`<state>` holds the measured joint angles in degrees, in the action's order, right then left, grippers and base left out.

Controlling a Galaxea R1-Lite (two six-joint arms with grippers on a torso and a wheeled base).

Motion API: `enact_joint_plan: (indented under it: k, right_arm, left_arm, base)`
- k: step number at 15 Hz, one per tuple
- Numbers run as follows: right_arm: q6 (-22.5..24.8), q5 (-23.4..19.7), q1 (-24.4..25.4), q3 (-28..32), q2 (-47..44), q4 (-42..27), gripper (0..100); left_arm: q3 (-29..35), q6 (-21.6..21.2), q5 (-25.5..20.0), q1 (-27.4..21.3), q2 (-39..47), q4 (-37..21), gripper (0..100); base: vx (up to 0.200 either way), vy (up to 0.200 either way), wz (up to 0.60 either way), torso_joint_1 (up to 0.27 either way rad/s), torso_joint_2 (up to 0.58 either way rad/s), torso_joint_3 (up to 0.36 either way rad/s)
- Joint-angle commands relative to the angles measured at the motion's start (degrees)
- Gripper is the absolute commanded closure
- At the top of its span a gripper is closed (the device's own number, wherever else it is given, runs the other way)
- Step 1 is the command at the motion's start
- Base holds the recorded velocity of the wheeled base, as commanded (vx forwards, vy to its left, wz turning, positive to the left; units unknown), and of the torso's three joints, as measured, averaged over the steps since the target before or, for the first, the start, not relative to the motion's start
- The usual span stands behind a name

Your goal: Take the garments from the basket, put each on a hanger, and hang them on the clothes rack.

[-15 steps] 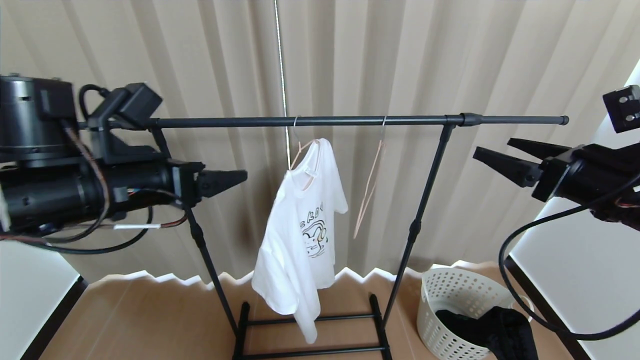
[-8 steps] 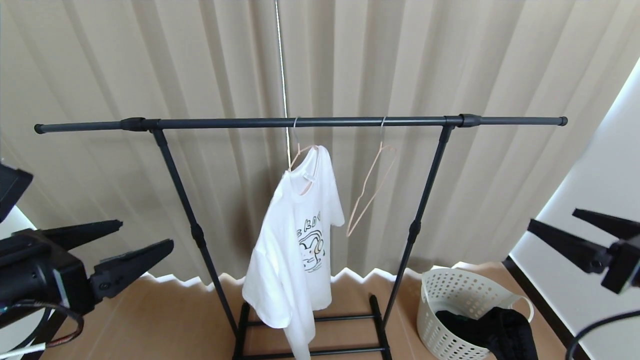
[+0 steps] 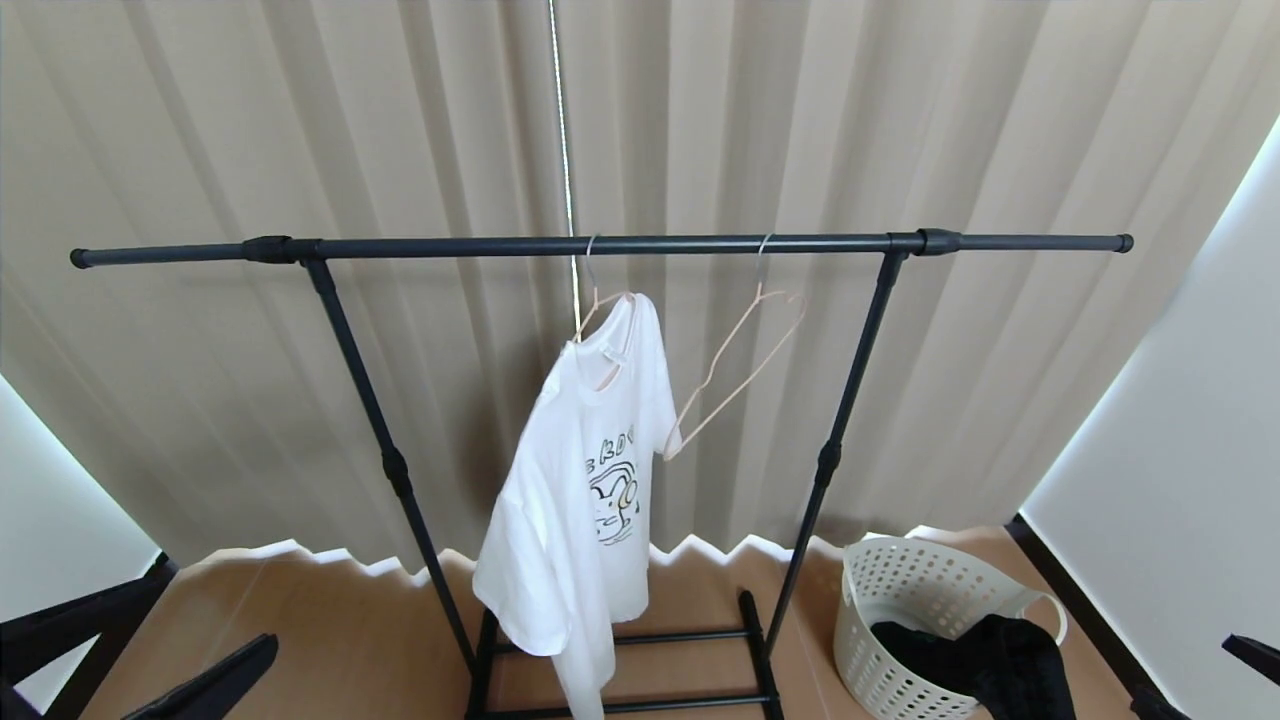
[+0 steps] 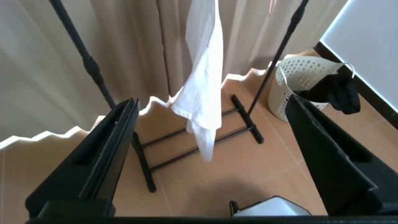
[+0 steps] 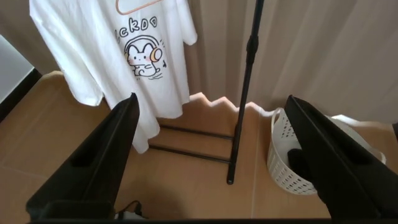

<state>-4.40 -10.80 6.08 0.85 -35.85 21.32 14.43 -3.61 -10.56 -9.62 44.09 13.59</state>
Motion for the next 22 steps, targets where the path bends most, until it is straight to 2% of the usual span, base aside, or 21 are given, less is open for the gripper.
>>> enact_joint_plan:
  k: [1, 2, 4, 10, 12, 16, 17, 18, 20, 21, 22]
  right_arm:
    - [0.0, 0.0, 0.0, -0.9, 8.5, -3.9, 0]
    - [0.7, 0.0, -0.1, -0.9, 15.5, -11.0, 0]
    - [1.1, 0.2, -0.3, -0.9, 21.8, -16.8, 0]
    - [1.1, 0.3, -3.4, -0.9, 30.6, -16.9, 0]
    - [1.1, 0.3, -4.1, -0.9, 32.0, -16.9, 0]
    - [1.4, 0.5, -6.4, -0.9, 35.7, -17.0, 0]
    - [2.6, 3.3, -6.4, -0.9, 35.7, -17.4, 0]
    - [2.6, 3.3, -6.4, -0.9, 35.7, -17.4, 0]
    - [4.4, 6.4, -6.4, -0.9, 35.7, -17.5, 0]
    - [5.6, 8.9, -6.4, -0.9, 35.7, -17.6, 0]
    - [5.9, 9.6, -6.4, -0.9, 35.7, -18.0, 0]
  left_arm:
    - [-2.3, 0.0, 0.1, 0.0, -3.8, 0.0, 0]
    - [-5.9, -0.1, 1.1, 0.0, -7.4, -0.1, 0]
    - [-9.5, -0.6, 3.1, 0.0, -11.0, -0.2, 0]
    - [-12.9, -3.9, 5.6, 0.1, -25.7, -10.6, 0]
    - [-14.4, -5.2, 6.1, 0.4, -28.7, -10.7, 0]
    - [-14.4, -6.3, 6.2, 11.8, -33.3, -10.7, 0]
    - [-14.4, -7.6, 5.7, 14.5, -37.4, -10.7, 0]
    - [-14.4, -7.6, 5.7, 14.5, -37.4, -10.7, 0]
    - [-14.4, -5.7, 5.3, 14.6, -39.1, -9.8, 0]
    - [-14.4, -1.4, 1.4, 14.6, -39.1, -9.7, 0]
    - [-14.4, 0.4, -1.4, 14.5, -39.1, -9.9, 0]
  base:
    - [0.000, 0.000, 0.00, 0.000, 0.00, 0.000]
    - [0.000, 0.000, 0.00, 0.000, 0.00, 0.000]
    - [0.000, 0.000, 0.00, 0.000, 0.00, 0.000]
    - [0.000, 0.000, 0.00, 0.000, 0.00, 0.000]
    - [0.000, 0.000, 0.00, 0.000, 0.00, 0.000]
    - [0.000, 0.000, 0.00, 0.000, 0.00, 0.000]
    - [0.000, 0.000, 0.00, 0.000, 0.00, 0.000]
    - [0.000, 0.000, 0.00, 0.000, 0.00, 0.000]
    - [0.000, 0.000, 0.00, 0.000, 0.00, 0.000]
    - [0.000, 0.000, 0.00, 0.000, 0.00, 0.000]
    - [0.000, 0.000, 0.00, 0.000, 0.00, 0.000]
